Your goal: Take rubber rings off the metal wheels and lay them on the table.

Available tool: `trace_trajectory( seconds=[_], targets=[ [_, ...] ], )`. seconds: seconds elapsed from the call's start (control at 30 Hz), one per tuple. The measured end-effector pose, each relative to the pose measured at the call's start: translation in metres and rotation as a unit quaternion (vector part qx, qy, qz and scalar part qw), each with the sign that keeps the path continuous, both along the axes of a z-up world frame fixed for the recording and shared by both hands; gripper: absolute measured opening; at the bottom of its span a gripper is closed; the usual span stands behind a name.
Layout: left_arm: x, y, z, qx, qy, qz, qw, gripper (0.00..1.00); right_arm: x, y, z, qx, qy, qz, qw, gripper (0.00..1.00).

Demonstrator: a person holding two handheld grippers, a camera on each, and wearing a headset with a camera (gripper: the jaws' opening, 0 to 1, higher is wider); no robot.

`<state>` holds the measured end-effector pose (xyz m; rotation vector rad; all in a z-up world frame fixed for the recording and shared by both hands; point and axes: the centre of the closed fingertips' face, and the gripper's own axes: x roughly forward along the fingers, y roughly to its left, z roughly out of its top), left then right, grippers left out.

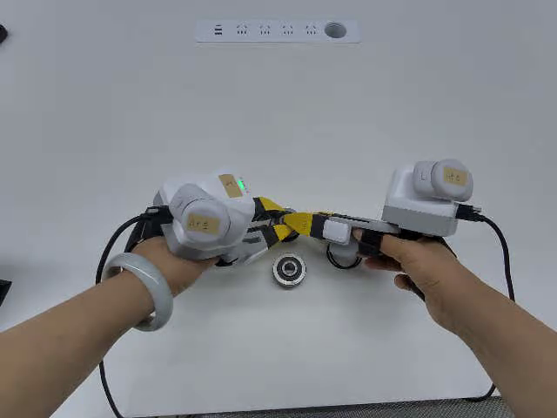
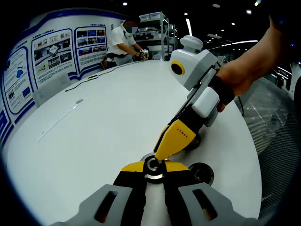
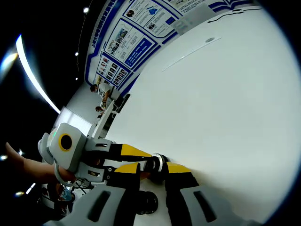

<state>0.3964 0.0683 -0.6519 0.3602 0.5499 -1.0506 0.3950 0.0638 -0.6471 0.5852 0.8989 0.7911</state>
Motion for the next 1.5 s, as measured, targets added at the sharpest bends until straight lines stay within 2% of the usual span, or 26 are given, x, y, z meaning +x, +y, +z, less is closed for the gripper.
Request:
trace_trajectory(
  seconds=[0.03,0.37,0.6,0.9,1.0,1.27,1.5],
  targets=[
    [0.0,0.0,0.0,0.0,0.0,0.0,1.0,0.13,0.001,0.0,0.0,0.0,-0.007,0.004,1.0,0.21],
    [0.0,0.0,0.0,-0.002,0.0,0.0,1.0,0.13,-0.003,-0.001,-0.004,-0.005,-0.004,0.011,0.9999,0.19],
    [0.0,0.0,0.0,-0.002,0.0,0.001,1.0,0.13,-0.003,-0.005,-0.006,-0.009,-0.005,0.015,0.9998,0.12],
    [0.0,0.0,0.0,-0.001,0.0,0.001,1.0,0.13,-0.005,-0.004,-0.007,-0.027,-0.025,0.028,0.9989,0.04],
    [0.0,0.0,0.0,-0.002,0.0,0.001,1.0,0.13,-0.004,-0.003,-0.003,-0.019,-0.023,0.021,0.9993,0.08],
    [0.0,0.0,0.0,-0.005,0.0,0.001,1.0,0.13,0.005,-0.007,-0.005,-0.03,-0.035,0.012,0.9989,0.16],
    [0.0,0.0,0.0,-0.007,0.001,0.003,1.0,0.13,0.005,-0.001,-0.008,-0.027,-0.029,0.019,0.999,0.18]
  ],
)
